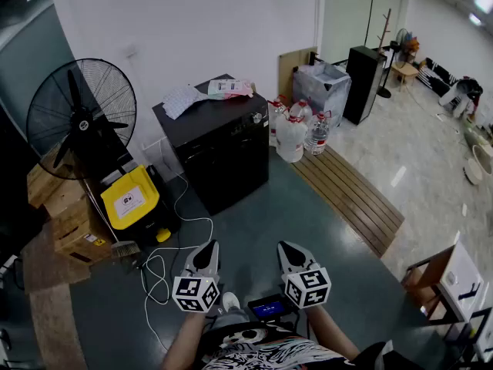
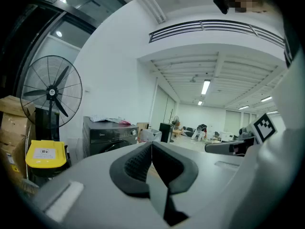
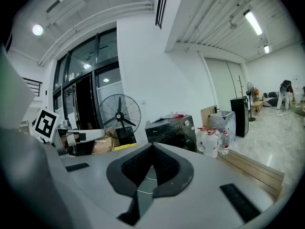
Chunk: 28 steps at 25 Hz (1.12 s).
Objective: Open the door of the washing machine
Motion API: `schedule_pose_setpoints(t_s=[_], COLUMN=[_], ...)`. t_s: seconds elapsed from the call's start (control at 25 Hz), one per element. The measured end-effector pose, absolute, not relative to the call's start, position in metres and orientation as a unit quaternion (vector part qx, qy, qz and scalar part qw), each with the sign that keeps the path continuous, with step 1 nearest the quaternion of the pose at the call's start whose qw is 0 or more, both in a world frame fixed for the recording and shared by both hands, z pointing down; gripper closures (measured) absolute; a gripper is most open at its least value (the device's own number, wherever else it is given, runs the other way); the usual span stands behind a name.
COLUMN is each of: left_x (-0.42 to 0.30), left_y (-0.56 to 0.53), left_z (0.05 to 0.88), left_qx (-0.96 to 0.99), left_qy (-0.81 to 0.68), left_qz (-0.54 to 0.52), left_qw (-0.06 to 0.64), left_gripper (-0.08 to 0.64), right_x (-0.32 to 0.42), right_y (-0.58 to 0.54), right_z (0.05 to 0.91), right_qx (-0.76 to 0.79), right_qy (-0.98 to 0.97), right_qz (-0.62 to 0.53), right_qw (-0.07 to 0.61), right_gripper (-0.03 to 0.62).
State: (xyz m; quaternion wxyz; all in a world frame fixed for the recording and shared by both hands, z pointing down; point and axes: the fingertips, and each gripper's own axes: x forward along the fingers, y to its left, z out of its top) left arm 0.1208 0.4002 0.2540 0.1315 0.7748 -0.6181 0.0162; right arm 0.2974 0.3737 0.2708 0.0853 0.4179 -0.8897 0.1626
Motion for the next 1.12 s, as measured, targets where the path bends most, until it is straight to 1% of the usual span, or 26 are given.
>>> schedule_pose_setpoints(t_s=[0.12,0.2,0.32,0.36,0.44,0.52,0.56,0.6,0.88,1.0,1.12], left_x=[0.109,0.105,0.102,0.101,0.096,0.090,0.087,0.083,0.040,0.008,-0.026], left_y=[0.393,0.393,0.391,0.388,0.382,0.376,0.372,0.368,0.302,0.245,0.174], left_z=[0.253,0.256,0.263,0.264,0.264,0.264,0.265,0.268,0.304,0.332,0.367], left_qx=[0.756,0.753,0.754,0.753,0.753,0.750,0.749,0.747,0.742,0.748,0.763], left_qy=[-0.643,-0.646,-0.643,-0.643,-0.643,-0.646,-0.648,-0.649,-0.653,-0.642,-0.620], left_qz=[0.012,0.009,0.011,0.011,0.011,0.008,0.007,0.008,0.009,0.014,0.056], left_qw=[0.121,0.127,0.138,0.140,0.141,0.140,0.141,0.142,0.155,0.171,0.174], left_gripper=[0.555,0.554,0.533,0.522,0.470,0.449,0.448,0.446,0.442,0.442,0.436], right_x=[0.277,0.266,0.256,0.254,0.253,0.251,0.248,0.245,0.219,0.192,0.151], right_y=[0.370,0.369,0.368,0.366,0.359,0.351,0.348,0.343,0.286,0.238,0.178], right_z=[0.263,0.261,0.266,0.268,0.273,0.276,0.278,0.281,0.314,0.337,0.360], right_qx=[0.410,0.403,0.395,0.397,0.405,0.406,0.402,0.398,0.414,0.426,0.436], right_qy=[-0.896,-0.898,-0.901,-0.900,-0.894,-0.893,-0.894,-0.894,-0.880,-0.871,-0.863], right_qz=[0.157,0.162,0.166,0.169,0.176,0.178,0.181,0.185,0.201,0.208,0.200], right_qw=[0.073,0.065,0.069,0.071,0.074,0.079,0.083,0.088,0.115,0.128,0.157], right_gripper=[0.591,0.591,0.589,0.589,0.589,0.586,0.533,0.447,0.453,0.457,0.469])
